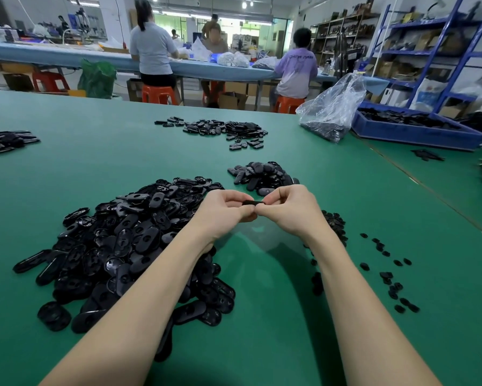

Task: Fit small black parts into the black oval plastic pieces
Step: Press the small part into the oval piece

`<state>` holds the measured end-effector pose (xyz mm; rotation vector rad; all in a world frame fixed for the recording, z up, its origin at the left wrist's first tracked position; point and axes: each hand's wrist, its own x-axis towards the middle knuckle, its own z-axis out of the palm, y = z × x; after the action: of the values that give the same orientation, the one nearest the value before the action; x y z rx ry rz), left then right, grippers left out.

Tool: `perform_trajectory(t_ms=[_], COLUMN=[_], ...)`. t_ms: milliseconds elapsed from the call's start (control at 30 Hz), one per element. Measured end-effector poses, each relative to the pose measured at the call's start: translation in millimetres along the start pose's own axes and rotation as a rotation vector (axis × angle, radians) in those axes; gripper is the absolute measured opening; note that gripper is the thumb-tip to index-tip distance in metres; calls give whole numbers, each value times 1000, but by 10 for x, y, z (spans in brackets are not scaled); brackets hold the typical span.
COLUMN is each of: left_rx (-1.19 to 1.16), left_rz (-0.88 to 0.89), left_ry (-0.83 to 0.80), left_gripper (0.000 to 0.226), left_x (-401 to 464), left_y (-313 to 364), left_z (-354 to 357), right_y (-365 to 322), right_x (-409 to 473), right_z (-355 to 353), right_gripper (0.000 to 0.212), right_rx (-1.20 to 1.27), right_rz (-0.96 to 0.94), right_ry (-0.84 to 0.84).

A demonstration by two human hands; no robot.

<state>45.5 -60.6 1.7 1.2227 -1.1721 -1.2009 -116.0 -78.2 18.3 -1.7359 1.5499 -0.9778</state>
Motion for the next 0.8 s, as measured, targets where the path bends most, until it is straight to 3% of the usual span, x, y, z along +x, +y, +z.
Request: perform_trajectory(t_ms=[100, 267, 533, 800], left_rx=[-53, -110, -42, 40], left_rz=[6, -54, -102, -108], left_ry=[36, 44, 122, 28], left_gripper=[14, 19, 7, 4], left_x=[-1, 19, 96, 58], left_y=[-29, -70, -116, -88], left_z=[5, -9, -4, -12], right_y=[24, 114, 200, 173], right_x=[8, -8, 137, 600], right_z=[-45, -13, -54, 79], right_gripper=[9, 18, 9, 20], right_rx=[-3, -162, -312, -428], right_rz=[-84, -205, -54, 17], right_ry=[-21, -40, 237, 253])
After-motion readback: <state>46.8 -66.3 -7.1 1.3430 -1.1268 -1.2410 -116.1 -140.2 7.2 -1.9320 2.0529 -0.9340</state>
